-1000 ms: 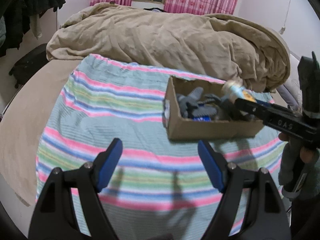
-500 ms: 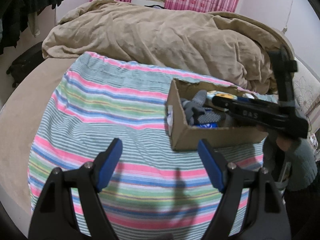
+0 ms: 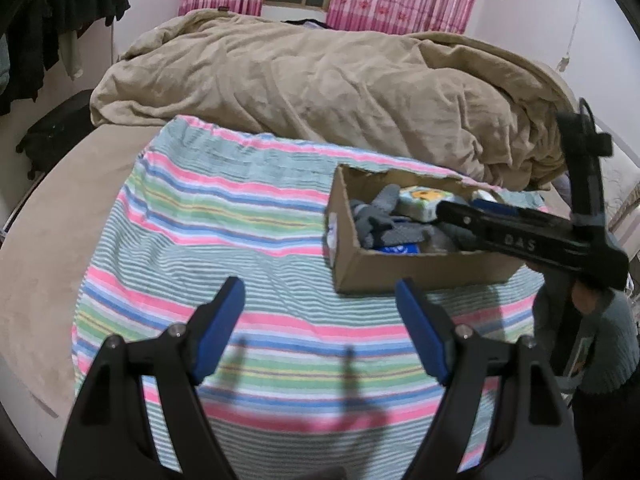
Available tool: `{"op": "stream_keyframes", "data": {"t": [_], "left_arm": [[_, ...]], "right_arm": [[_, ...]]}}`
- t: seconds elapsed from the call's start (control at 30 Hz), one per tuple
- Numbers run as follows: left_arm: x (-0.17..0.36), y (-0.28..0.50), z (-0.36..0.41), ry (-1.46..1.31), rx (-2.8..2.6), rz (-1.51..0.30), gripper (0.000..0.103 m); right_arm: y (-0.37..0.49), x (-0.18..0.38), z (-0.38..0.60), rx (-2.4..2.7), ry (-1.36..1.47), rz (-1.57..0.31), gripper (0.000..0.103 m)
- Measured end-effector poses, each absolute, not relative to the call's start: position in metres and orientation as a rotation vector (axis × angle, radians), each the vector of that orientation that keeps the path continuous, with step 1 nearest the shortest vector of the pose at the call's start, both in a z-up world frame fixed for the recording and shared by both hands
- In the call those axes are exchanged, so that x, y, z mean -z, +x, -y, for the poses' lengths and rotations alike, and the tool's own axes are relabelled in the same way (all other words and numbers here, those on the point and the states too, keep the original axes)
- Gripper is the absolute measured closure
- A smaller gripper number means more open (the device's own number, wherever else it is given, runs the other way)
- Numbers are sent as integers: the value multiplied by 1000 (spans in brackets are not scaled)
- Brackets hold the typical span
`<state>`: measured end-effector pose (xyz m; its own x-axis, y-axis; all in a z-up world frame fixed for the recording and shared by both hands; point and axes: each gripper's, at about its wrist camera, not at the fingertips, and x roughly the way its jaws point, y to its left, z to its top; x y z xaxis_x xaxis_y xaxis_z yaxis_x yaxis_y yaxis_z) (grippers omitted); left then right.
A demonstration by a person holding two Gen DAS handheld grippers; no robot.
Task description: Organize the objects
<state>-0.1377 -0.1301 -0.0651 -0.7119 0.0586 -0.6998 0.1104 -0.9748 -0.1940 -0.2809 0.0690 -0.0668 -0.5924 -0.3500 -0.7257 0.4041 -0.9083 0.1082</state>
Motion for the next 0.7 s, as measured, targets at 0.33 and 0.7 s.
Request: {"op": "stream_keyframes", "data": {"t": [0.33, 0.7], "left_arm": [[46, -110, 103, 1164, 2896, -320, 24], [51, -76, 71, 1225, 2908, -295, 24]], "right_arm": [[-227, 39, -94, 2497, 1059, -56, 33], [-159, 30, -125, 2526, 1039, -24, 33]]}}
